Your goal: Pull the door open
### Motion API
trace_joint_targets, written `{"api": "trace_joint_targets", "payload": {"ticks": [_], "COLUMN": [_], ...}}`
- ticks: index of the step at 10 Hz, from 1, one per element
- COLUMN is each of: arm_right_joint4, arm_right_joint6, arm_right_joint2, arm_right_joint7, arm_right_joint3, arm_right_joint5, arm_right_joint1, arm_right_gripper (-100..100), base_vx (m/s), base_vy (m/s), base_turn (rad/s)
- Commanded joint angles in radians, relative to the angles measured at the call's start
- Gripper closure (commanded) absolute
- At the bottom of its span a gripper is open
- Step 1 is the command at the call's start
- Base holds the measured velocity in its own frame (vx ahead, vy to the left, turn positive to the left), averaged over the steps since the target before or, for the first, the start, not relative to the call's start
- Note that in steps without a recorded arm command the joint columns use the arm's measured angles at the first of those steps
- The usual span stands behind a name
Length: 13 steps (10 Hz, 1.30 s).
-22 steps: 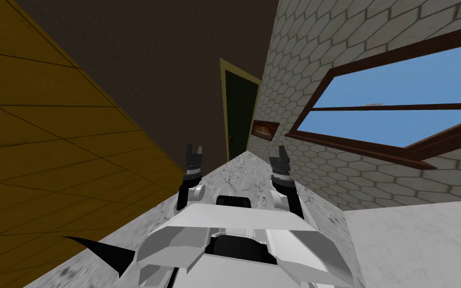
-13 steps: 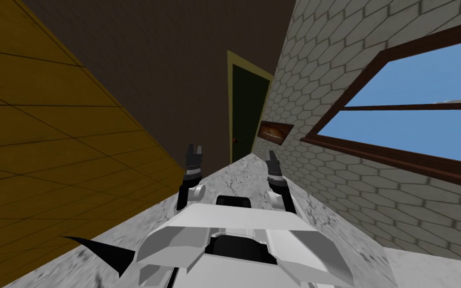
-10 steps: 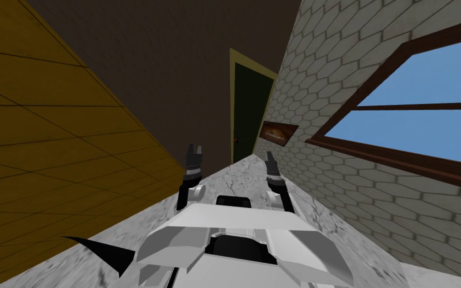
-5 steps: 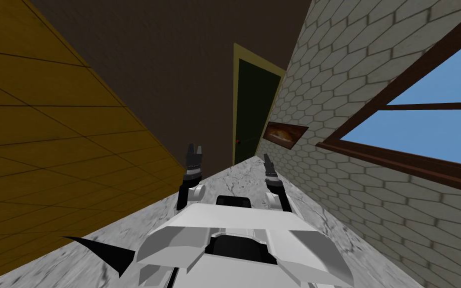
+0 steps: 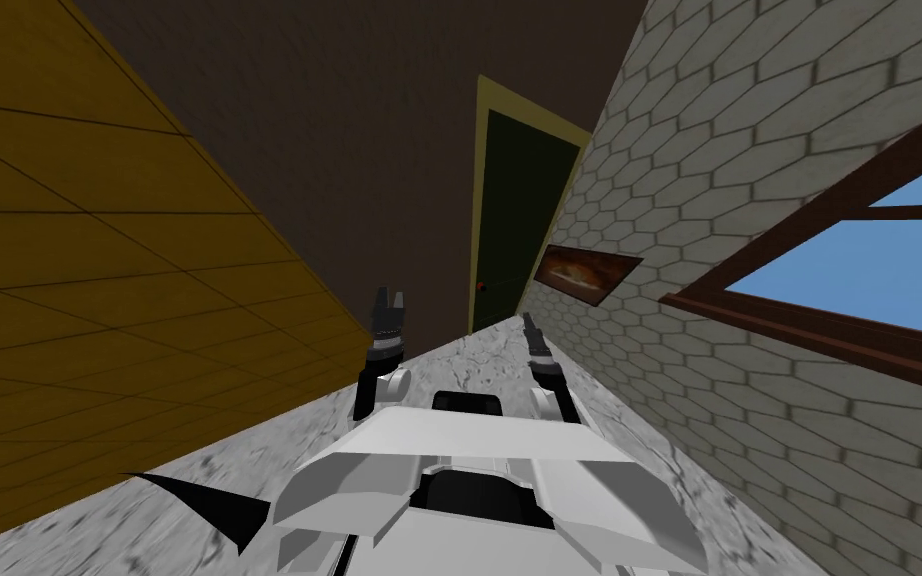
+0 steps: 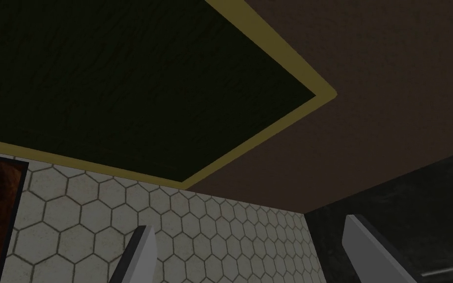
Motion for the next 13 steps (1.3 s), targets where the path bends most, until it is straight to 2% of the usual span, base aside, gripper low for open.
{"api": "trace_joint_targets", "payload": {"ticks": [1, 13], "arm_right_joint4": [0.037, 0.307], "arm_right_joint6": [-0.006, -0.068], "arm_right_joint2": [-0.006, -0.063], "arm_right_joint7": [0.042, 0.328], "arm_right_joint3": [0.004, 0.027], "arm_right_joint5": [-0.006, -0.061], "arm_right_joint1": [-0.011, -0.064], "arm_right_gripper": [-100, -100], "base_vx": [0.097, 0.095], "base_vy": [-0.019, -0.031], "base_turn": [0.129, 0.119]}}
